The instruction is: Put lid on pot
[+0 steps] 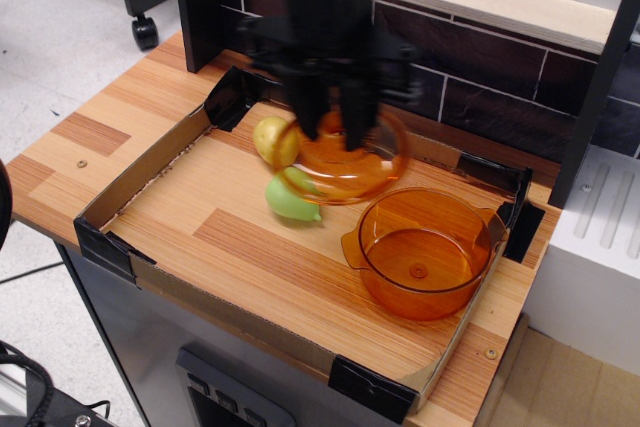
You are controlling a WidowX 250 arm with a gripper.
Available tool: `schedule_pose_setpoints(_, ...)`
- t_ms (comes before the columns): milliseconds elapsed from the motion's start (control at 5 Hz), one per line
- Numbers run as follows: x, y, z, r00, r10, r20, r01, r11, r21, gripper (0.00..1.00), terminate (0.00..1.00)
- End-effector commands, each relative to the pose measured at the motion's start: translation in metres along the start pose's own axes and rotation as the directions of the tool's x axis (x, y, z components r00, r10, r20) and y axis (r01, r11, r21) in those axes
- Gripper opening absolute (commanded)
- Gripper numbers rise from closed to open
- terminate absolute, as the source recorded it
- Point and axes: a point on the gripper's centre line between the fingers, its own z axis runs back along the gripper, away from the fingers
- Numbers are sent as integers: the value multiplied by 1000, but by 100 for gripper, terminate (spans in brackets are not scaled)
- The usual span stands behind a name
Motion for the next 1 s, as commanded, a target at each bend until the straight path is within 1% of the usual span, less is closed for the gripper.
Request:
schedule_pose_setpoints(0, 18, -37, -11, 999, 1, 36, -3, 999, 51, 0, 0)
schedule_pose_setpoints(200, 21, -41, -19, 1000, 6, 30, -8, 998, 64, 0, 0)
schedule_pose_setpoints(400, 17, -42, -25, 1000, -9, 24, 7, 998, 67, 0, 0)
schedule_pose_setpoints(600, 9, -38, -29, 1000, -26, 12, 25, 999, 47, 0, 0)
schedule_pose_setpoints(800, 3, -38, -36, 999, -38, 9, 38, 998, 56, 0, 0)
